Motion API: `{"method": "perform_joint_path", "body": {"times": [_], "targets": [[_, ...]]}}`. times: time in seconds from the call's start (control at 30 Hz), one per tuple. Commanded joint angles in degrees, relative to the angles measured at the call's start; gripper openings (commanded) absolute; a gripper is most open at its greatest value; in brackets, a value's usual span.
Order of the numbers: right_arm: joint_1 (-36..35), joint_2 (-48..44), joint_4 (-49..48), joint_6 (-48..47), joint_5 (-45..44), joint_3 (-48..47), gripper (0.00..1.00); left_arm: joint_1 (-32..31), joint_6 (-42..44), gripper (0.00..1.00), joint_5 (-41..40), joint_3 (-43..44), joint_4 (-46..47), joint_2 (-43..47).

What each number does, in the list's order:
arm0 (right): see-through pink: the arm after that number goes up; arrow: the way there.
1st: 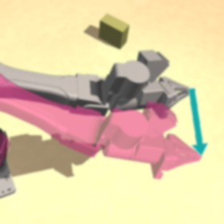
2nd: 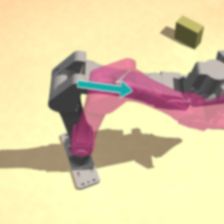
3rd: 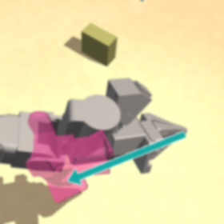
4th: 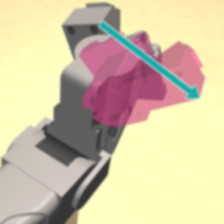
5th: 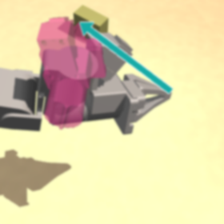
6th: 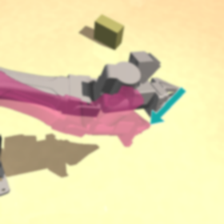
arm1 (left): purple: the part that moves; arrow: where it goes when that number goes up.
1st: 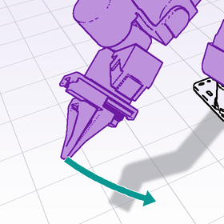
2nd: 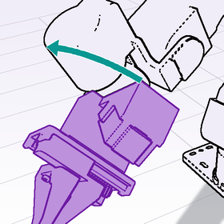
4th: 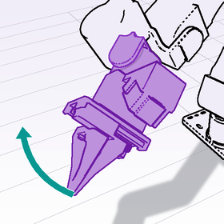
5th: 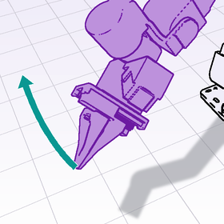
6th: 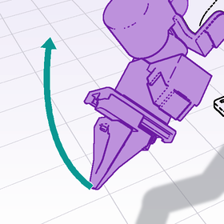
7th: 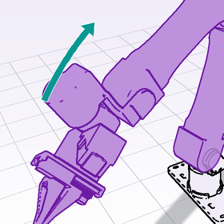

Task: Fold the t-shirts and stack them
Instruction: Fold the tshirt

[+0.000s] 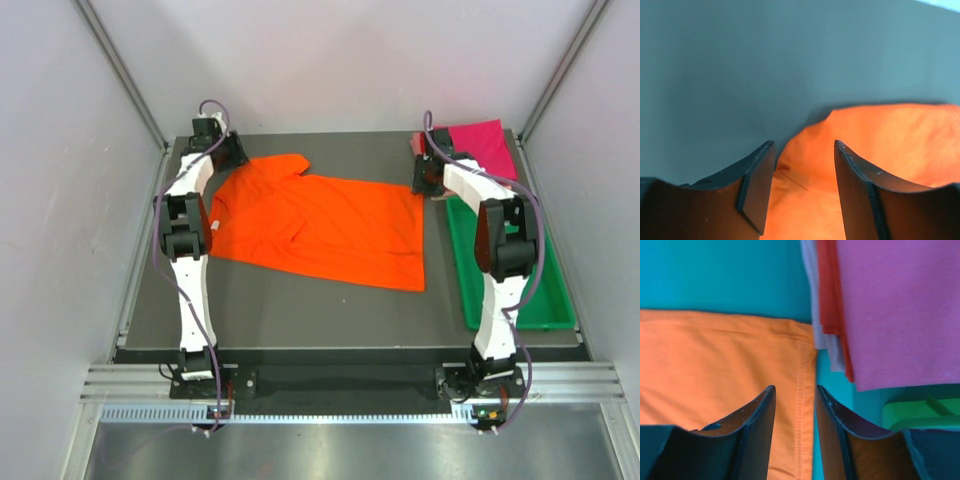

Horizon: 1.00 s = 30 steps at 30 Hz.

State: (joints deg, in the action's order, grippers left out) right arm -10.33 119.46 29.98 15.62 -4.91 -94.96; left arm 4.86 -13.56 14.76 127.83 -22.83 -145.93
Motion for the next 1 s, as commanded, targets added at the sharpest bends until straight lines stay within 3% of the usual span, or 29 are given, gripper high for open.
{"method": "perform_joint_path", "body": {"times": [0.0,0.4,0.6,0.87,0.9,0.97], "targets": [[0.2,0.1,-1.0,2.0,-4.9,-2.5,0.38,0.4,0.6,0.56,-1.5,0.1,5.9,1.6],[0.2,2.8,-1.8,7.1,-8.1,-2.7,0.39,0.3,-3.7,0.56,7.0,1.9,10.8,-3.4],[0.2,4.8,-3.0,10.2,-7.8,-2.8,0.36,0.4,-5.3,0.49,11.2,1.8,13.2,-4.9],[0.0,6.4,-6.0,11.9,-8.5,-2.7,0.35,0.5,-5.8,0.12,13.0,1.9,15.5,-4.5],[0.0,6.5,-6.2,11.9,-8.8,-2.9,0.35,0.5,-5.9,0.00,13.2,2.1,15.8,-4.4],[-0.2,6.9,-6.9,11.9,-9.2,-2.9,0.36,0.6,-6.0,0.00,13.8,2.1,16.4,-4.0]]}}
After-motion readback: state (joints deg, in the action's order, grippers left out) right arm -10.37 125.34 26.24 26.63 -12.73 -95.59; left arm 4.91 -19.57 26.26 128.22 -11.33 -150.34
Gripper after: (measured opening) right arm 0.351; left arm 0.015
